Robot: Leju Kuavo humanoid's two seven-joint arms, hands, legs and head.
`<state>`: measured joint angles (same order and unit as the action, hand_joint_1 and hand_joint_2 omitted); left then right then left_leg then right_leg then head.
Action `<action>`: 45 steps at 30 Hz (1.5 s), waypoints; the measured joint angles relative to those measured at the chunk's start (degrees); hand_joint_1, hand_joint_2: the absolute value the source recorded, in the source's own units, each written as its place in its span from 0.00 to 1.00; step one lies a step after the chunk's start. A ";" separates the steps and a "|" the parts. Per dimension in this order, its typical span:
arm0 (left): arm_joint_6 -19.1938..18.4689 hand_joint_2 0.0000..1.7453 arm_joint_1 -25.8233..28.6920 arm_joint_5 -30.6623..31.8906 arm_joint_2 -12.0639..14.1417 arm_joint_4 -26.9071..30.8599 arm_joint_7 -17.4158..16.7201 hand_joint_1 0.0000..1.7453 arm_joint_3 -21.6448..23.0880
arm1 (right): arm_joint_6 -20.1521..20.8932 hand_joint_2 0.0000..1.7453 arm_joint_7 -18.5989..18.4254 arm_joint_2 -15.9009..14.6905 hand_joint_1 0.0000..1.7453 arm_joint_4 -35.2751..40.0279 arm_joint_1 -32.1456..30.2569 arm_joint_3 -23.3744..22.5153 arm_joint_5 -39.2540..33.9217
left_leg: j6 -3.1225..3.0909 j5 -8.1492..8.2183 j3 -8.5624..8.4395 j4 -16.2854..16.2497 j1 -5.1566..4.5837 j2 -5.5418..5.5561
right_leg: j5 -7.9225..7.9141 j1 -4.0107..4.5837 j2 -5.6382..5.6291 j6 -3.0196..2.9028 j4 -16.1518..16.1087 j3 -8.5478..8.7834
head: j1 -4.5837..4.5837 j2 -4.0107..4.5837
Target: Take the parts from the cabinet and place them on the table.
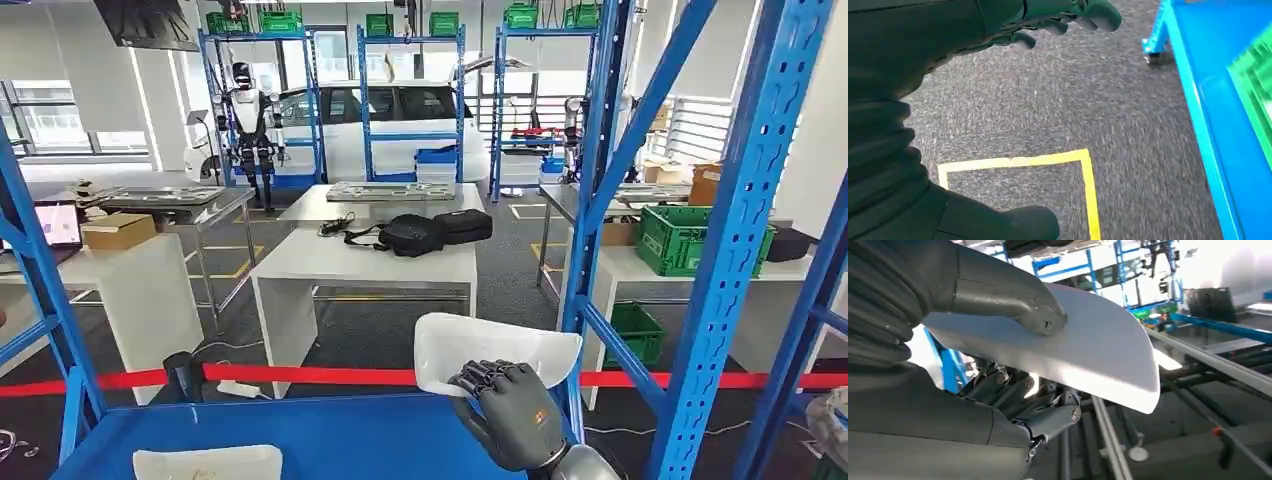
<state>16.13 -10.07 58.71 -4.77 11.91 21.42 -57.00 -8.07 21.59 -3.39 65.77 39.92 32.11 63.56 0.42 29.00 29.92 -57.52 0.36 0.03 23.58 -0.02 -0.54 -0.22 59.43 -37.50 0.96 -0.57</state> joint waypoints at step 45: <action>0.61 1.00 0.56 -1.27 0.22 -0.02 0.90 0.00 -1.62 | 11.17 1.00 4.81 7.50 0.92 1.99 15.95 15.37 -7.43 | 1.27 -5.09 5.63 -0.75 0.41 -0.22 | 5.84 0.79 0.37 -1.92 -0.61 6.32 | 0.39 0.00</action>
<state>16.74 -9.51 57.44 -4.55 11.89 22.32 -58.62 3.10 26.40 4.11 67.76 55.88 47.47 56.13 1.69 23.91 35.55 -58.27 0.77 -0.20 29.42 0.78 -0.17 -2.14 58.82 -31.18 1.36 -0.57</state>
